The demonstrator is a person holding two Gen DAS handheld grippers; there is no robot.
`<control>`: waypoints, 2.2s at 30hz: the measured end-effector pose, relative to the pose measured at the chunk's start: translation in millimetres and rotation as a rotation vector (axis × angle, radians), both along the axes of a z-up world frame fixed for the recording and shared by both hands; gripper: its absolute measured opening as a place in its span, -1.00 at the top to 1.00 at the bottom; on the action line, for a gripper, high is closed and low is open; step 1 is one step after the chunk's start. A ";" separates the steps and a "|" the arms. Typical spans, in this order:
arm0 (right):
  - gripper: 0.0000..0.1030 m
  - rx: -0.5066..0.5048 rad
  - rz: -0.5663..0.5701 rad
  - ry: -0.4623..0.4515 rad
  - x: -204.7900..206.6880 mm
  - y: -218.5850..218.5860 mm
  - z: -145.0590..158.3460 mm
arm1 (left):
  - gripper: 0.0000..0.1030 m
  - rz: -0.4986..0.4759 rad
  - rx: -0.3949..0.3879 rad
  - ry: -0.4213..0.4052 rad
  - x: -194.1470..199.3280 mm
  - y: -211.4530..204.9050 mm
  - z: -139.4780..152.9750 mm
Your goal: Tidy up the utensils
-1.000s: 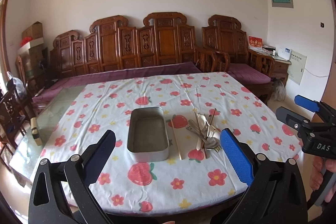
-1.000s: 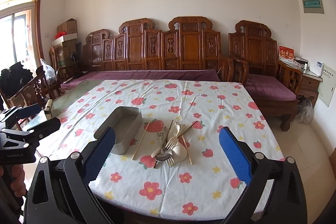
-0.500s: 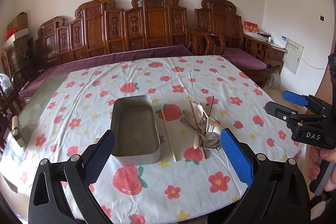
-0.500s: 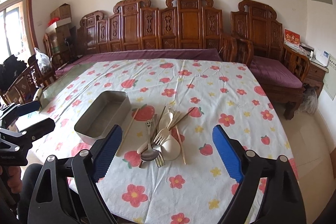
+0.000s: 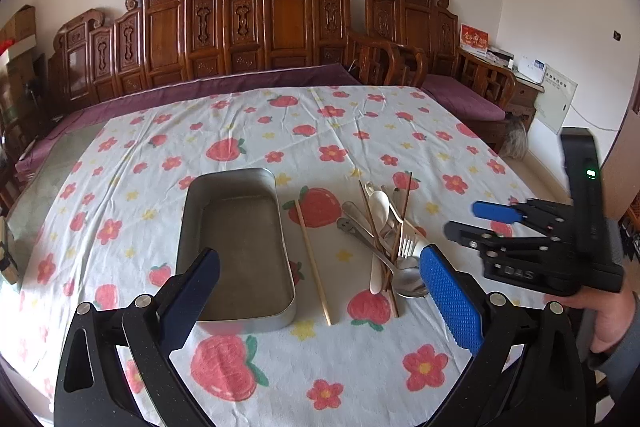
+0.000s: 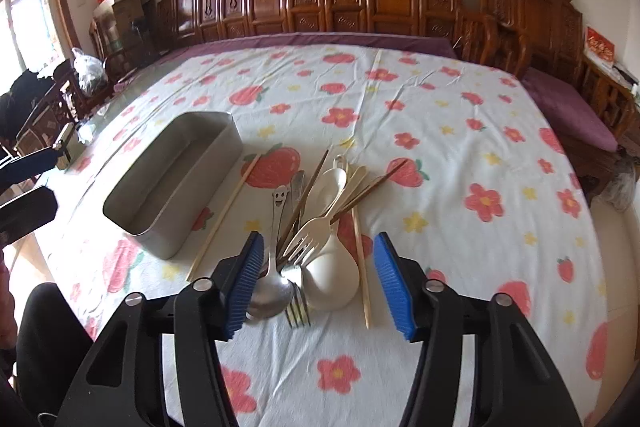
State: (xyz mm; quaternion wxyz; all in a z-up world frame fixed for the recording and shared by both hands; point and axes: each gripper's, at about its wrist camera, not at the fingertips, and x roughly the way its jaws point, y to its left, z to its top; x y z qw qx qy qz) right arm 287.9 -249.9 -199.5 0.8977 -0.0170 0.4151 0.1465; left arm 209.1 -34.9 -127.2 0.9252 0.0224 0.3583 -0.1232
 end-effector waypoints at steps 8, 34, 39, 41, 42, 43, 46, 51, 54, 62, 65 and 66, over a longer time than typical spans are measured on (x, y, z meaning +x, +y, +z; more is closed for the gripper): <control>0.29 0.041 -0.010 0.147 66.6 14.5 -41.8 | -0.88 0.007 0.013 0.037 12.3 -1.5 -16.5; 0.80 0.109 -0.129 0.385 77.9 1.2 -49.8 | -0.88 -0.011 -0.009 0.007 -26.2 8.7 -5.3; 0.92 0.096 -0.104 0.351 71.3 -8.1 -40.7 | -0.88 -0.035 -0.014 0.010 -15.8 6.9 -13.5; 0.92 0.094 -0.105 0.345 67.6 -13.0 -41.0 | -0.88 -0.041 -0.011 0.016 -11.5 3.8 -18.0; 0.92 0.093 -0.112 0.338 64.9 -15.8 -40.2 | -0.86 -0.049 -0.013 0.023 -10.2 1.9 -20.5; 0.92 0.098 -0.116 0.334 62.4 -17.6 -39.3 | -0.81 -0.058 -0.013 0.028 -9.4 -0.4 -22.9; 0.92 0.081 -0.119 0.306 48.2 -21.7 -30.9 | -0.69 -0.083 0.010 0.040 -8.9 -11.6 -26.1; 0.92 0.073 -0.116 0.271 30.0 -28.5 -11.5 | -0.48 -0.125 0.042 0.032 -4.6 -36.9 -20.0; 0.92 0.063 -0.107 0.239 20.1 -34.4 -0.8 | -0.36 -0.144 -0.001 0.090 10.4 -49.6 -21.6; 0.92 0.083 -0.105 0.192 -8.7 -58.4 -7.9 | 0.23 -0.125 -0.075 0.369 71.1 -75.2 -74.9; 0.92 0.106 -0.104 0.193 -13.3 -61.7 -19.7 | 0.38 -0.094 -0.105 0.458 88.0 -80.0 -93.1; 0.92 0.114 -0.101 0.193 -13.9 -61.2 -22.5 | 0.39 -0.083 -0.105 0.471 91.5 -81.9 -96.5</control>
